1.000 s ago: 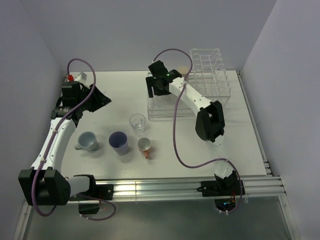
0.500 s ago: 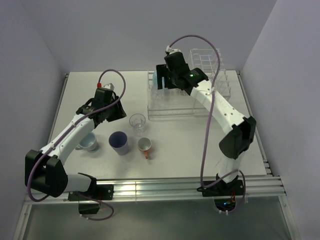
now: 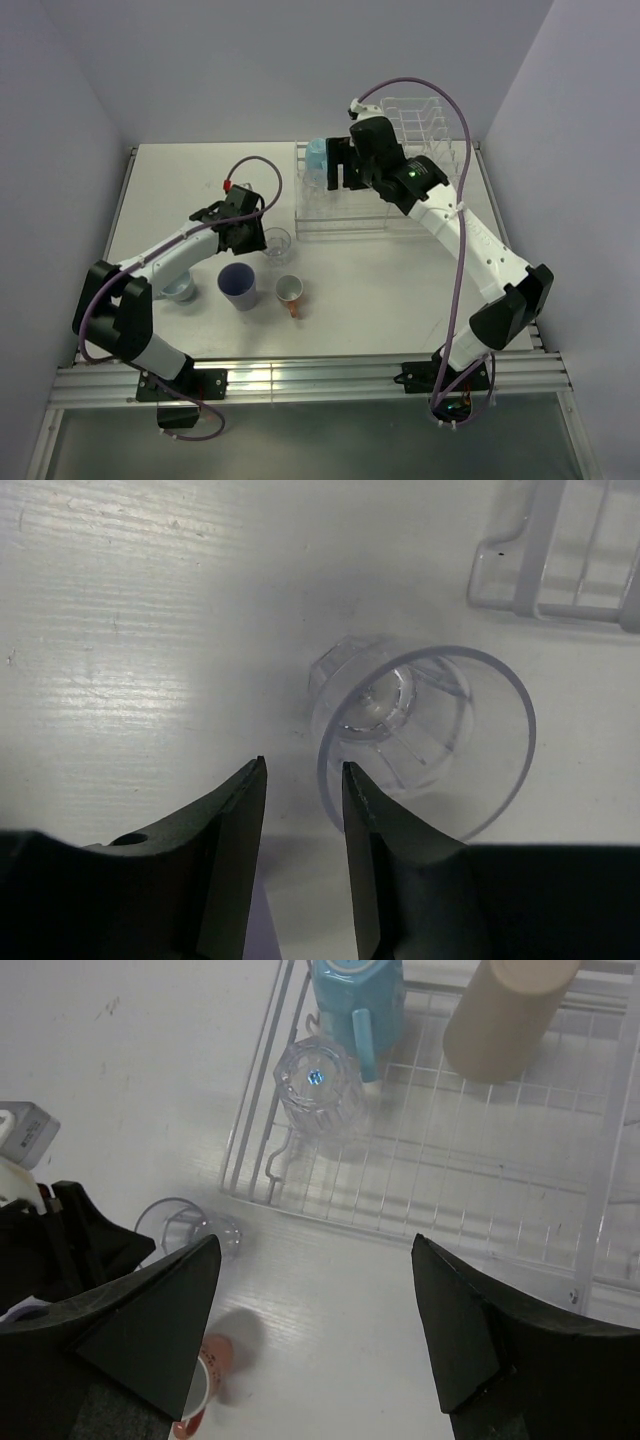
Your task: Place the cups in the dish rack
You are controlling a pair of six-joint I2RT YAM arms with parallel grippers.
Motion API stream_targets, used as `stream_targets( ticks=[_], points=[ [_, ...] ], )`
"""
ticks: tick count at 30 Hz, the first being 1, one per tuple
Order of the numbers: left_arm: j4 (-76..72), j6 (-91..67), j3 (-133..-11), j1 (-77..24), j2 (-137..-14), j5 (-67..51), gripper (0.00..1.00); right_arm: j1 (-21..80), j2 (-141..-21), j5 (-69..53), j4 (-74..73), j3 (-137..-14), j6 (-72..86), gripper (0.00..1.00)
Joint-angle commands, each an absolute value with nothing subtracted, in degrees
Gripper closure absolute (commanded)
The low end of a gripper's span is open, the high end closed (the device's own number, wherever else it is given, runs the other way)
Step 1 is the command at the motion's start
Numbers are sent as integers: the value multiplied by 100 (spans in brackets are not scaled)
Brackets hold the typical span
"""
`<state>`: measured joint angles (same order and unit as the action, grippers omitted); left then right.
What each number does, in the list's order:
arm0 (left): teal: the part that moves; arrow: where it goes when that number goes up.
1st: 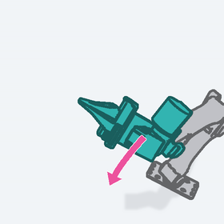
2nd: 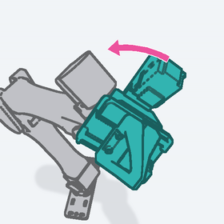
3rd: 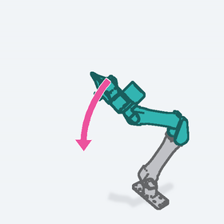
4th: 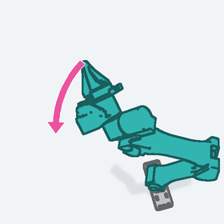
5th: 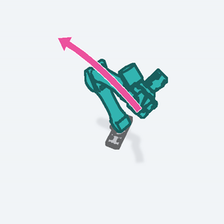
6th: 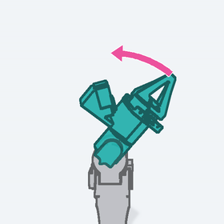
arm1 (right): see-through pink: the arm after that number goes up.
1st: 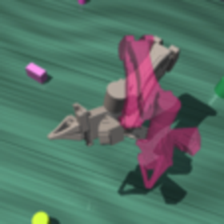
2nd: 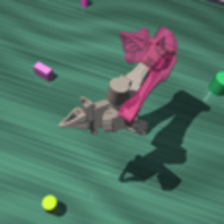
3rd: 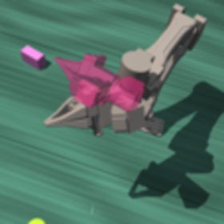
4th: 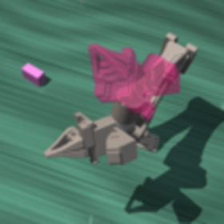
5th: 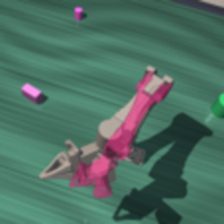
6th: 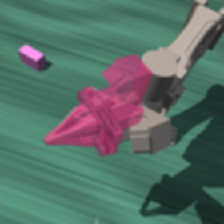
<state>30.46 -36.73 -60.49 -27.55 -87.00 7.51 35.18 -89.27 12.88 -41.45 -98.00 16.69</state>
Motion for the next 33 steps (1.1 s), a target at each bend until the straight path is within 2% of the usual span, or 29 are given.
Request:
stream_targets(
  ticks=[1,5,7,8,9,17,20,23,26,27,28,31,33],
  points=[
    [2936,-3788,-6363,-2856,-8868,1090,58,3551,-8465,1433,-3859,-9677,1687,15],
    [2865,-3841,-6381,-2892,-9052,1143,64,3560,-8306,1389,-3814,-9519,1696,15],
    [2848,-3832,-6407,-2900,-9114,1134,78,3568,-8245,1380,-3797,-9457,1705,15],
    [2839,-3841,-6425,-2892,-9132,1125,95,3560,-8227,1389,-3788,-9440,1714,15],
    [2839,-3832,-6451,-2900,-9132,1125,100,3560,-8192,1397,-3788,-9387,1705,15],
    [3338,-3736,-7214,-2839,-8431,1239,100,3560,-7867,1319,-3674,-9158,1731,15],
    [3559,-3657,-7751,-2559,-8009,836,100,3560,-7717,1196,-3586,-9062,1749,15],
    [3560,-3578,-8050,-2111,-7543,-103,100,3560,-7515,1021,-3463,-8921,1802,15],
    [3149,-3690,-7867,-1627,-7043,-1709,100,3560,-7261,714,-3305,-8728,1863,15],
    [2581,-3805,-7553,-1574,-6953,-2236,100,3560,-7164,573,-3209,-8536,1881,15],
    [2245,-4119,-7367,-1556,-6883,-3259,100,3568,-6937,406,-2947,-8412,1916,15],
    [877,-4674,-6692,-1556,-6741,-4477,100,3560,-6471,-455,-2306,-7938,2065,15],
    [135,-5210,-6391,-1564,-6689,-4841,100,3560,-6259,-903,-1936,-7596,2197,14]
  ],
)
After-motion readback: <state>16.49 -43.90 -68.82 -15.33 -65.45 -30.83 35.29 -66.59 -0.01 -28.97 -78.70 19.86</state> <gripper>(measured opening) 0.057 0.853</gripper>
